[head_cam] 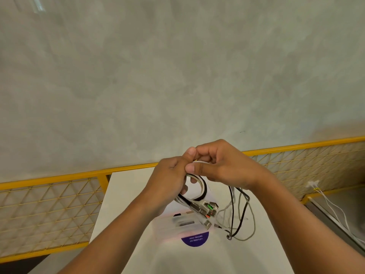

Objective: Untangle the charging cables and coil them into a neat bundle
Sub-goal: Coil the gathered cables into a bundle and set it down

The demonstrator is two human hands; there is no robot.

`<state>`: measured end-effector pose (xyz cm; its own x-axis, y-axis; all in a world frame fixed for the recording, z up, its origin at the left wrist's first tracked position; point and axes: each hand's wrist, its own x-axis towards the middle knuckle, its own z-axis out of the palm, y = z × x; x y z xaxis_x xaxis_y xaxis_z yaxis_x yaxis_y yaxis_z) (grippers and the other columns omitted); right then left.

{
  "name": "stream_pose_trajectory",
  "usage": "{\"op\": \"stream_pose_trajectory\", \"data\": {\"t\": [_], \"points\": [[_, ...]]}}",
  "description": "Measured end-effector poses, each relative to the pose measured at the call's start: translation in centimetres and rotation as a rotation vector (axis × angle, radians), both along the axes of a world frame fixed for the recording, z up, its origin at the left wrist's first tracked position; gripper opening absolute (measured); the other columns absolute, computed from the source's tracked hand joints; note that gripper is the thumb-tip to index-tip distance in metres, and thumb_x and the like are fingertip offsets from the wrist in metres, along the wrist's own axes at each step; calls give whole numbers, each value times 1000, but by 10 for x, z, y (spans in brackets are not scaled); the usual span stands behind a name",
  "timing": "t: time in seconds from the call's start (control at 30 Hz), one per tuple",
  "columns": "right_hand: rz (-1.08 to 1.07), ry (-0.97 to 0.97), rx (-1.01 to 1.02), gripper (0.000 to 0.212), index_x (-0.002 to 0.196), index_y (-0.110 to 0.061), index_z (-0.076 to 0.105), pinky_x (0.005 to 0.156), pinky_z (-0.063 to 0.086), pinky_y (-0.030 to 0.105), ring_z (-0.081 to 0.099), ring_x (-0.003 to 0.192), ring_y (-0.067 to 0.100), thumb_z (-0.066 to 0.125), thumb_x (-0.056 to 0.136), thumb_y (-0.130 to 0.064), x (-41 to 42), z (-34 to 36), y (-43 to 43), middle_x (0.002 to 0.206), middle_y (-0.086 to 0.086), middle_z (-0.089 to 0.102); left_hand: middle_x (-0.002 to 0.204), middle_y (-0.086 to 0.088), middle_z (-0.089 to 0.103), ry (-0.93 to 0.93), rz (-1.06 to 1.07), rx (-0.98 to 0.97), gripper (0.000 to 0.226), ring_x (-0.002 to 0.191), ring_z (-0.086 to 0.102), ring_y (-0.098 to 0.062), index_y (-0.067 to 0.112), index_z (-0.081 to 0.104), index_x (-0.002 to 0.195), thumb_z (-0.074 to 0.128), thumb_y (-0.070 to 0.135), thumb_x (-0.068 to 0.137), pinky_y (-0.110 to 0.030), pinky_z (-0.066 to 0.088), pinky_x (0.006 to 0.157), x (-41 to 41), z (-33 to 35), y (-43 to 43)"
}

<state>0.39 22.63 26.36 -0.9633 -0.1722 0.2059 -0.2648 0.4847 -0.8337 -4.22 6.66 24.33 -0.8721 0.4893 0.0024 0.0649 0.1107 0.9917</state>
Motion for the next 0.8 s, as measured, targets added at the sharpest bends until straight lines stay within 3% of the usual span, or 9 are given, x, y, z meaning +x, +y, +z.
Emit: {"op": "stream_pose_trajectory", "data": {"t": [0.03, 0.17, 0.4, 0.57, 0.63, 0.7, 0.73, 0.77, 0.8], "points": [[-12, 8, 18, 18, 97, -16, 74, 55, 30, 30, 35, 56, 19, 72, 92, -33, 0, 0, 1, 72, 30, 54, 41, 12, 42, -13, 3, 7, 54, 38, 35, -8, 22, 66, 58, 48, 55, 97, -38, 40, 67, 0, 1, 1], [-101, 34, 2, 12, 99, -25, 72, 57, 35, 28, 43, 53, 13, 72, 91, -33, 3, -3, 9, 55, -1, 57, 41, 12, 40, -49, 33, 40, 50, 37, 33, -9, 24, 65, 59, 52, 56, 95, -37, 39, 63, 0, 4, 0], [-143, 60, -271, 19, 107, -17, 77, 49, 34, 21, 38, 51, 13, 59, 100, -18, 4, -20, 13, 65, 2, 62, 46, 3, 35, -287, 170, 260, 46, 37, 23, -10, 10, 50, 67, 58, 45, 97, -20, 32, 36, -4, 10, -2], [-103, 40, -345, 31, 119, -22, 72, 51, 33, 19, 37, 56, 10, 56, 100, -4, 9, -32, 3, 68, -8, 63, 44, 1, 30, -473, 267, 447, 49, 32, 21, -10, 13, 38, 63, 60, 42, 97, -18, 28, 32, -13, 6, -2], [-91, 48, -312, 44, 126, -23, 70, 62, 42, 24, 52, 60, 18, 62, 89, -1, 10, -36, 1, 77, 1, 69, 43, 2, 30, -492, 290, 487, 48, 32, 21, -11, 14, 36, 65, 59, 41, 98, -18, 27, 32, -15, 5, -1], [-34, 63, -249, 58, 131, -29, 66, 81, 49, 40, 62, 82, 49, 62, 79, -5, 11, -40, 0, 98, 35, 64, 40, 3, 31, -491, 321, 507, 47, 31, 23, -11, 15, 36, 65, 59, 40, 98, -18, 28, 32, -16, 5, 1], [-7, 70, -232, 59, 133, -31, 64, 88, 51, 47, 61, 91, 56, 66, 79, -7, 13, -39, -2, 103, 40, 60, 40, 3, 32, -485, 341, 506, 46, 33, 24, -11, 15, 37, 66, 59, 40, 98, -19, 29, 33, -16, 5, 2], [8, 80, -232, 59, 133, -31, 64, 94, 54, 50, 61, 96, 55, 73, 80, -8, 15, -38, -5, 107, 38, 61, 41, 3, 34, -479, 363, 500, 45, 35, 25, -12, 15, 40, 67, 59, 41, 98, -20, 31, 35, -16, 4, 3], [10, 100, -244, 57, 131, -29, 65, 89, 58, 44, 65, 95, 47, 80, 80, -8, 15, -38, -10, 107, 27, 69, 45, 1, 38, -479, 384, 497, 44, 39, 28, -14, 13, 43, 68, 59, 42, 98, -22, 36, 39, -18, 2, 4]]}}
